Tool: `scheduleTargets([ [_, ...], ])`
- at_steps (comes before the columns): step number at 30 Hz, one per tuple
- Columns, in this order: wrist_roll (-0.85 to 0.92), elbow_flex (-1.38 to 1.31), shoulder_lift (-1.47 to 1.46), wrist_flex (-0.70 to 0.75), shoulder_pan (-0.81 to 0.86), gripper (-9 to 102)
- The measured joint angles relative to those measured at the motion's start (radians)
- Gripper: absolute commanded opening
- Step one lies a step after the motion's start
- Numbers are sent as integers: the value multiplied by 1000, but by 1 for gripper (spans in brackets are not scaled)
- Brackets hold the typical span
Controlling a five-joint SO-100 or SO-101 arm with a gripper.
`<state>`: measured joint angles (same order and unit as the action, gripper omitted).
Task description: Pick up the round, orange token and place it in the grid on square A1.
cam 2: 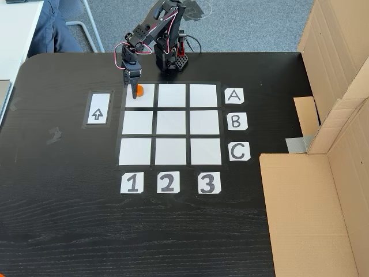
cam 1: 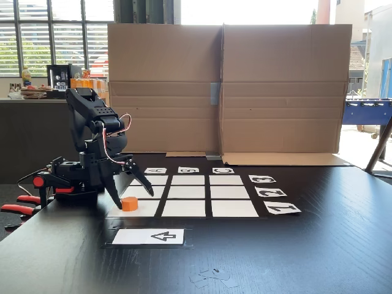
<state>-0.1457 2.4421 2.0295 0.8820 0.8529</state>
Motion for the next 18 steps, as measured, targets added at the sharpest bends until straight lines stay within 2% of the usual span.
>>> scheduleTargets([
  [10,2,-187,112,115,137,37],
  [18,8,-282,281,298,187,34],
])
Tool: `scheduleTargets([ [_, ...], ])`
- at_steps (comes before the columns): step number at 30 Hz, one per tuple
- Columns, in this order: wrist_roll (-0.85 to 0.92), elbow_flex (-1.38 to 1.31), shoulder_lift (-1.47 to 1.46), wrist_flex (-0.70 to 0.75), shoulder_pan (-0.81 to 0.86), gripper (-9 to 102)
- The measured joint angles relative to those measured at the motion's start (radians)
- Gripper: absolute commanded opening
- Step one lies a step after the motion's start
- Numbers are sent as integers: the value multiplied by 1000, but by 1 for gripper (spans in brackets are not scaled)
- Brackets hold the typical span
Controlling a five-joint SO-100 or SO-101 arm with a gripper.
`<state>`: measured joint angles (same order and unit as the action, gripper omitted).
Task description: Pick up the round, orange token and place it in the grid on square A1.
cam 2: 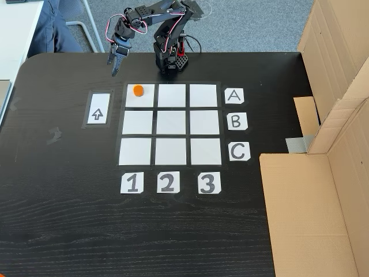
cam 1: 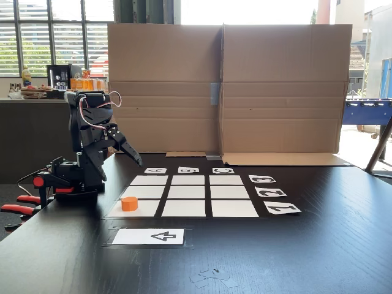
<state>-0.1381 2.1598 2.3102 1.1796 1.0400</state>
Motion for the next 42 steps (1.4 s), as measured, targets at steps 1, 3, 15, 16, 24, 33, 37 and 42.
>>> scheduleTargets([
  [1,0,-17,21,28,5,34],
  [3,2,-35,74,63,29,32],
  [15,3,-14,462,199,282,28],
  [16,3,3,497,206,308,27],
  [24,15,183,707,212,488,24],
  [33,130,488,896,189,598,23],
  [37,147,578,940,166,629,22],
  [42,155,684,1002,146,655,19],
])
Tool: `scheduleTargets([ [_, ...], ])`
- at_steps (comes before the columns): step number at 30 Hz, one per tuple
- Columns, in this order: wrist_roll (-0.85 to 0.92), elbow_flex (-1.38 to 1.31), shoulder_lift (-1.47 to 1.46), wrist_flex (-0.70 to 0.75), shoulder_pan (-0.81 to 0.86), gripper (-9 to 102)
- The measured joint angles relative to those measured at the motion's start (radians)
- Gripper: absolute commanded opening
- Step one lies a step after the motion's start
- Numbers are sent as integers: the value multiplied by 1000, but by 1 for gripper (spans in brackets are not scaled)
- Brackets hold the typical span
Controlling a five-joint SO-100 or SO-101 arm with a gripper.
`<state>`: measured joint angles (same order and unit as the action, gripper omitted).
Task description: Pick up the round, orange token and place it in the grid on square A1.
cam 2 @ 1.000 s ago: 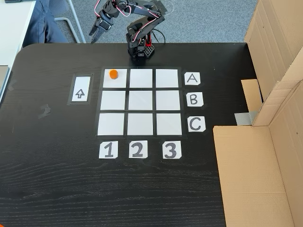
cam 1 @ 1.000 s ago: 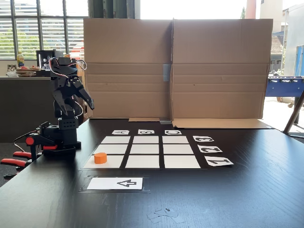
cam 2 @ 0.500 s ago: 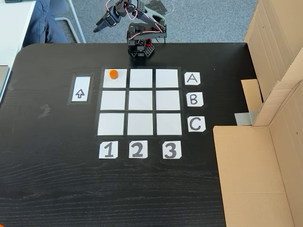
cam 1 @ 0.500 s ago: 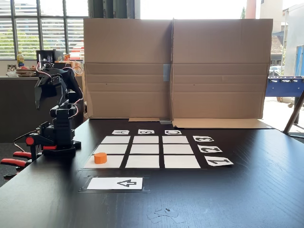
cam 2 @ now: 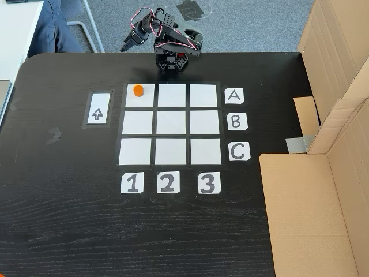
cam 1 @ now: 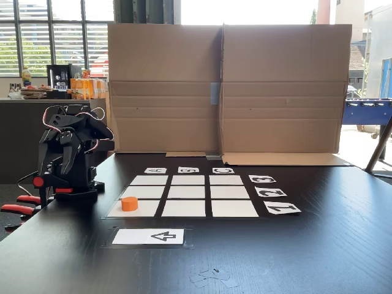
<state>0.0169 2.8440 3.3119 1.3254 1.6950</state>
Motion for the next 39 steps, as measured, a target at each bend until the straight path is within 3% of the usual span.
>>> scheduleTargets([
  [16,2,196,8,-160,26,-1],
  [39,2,212,6,-170,41,-1],
])
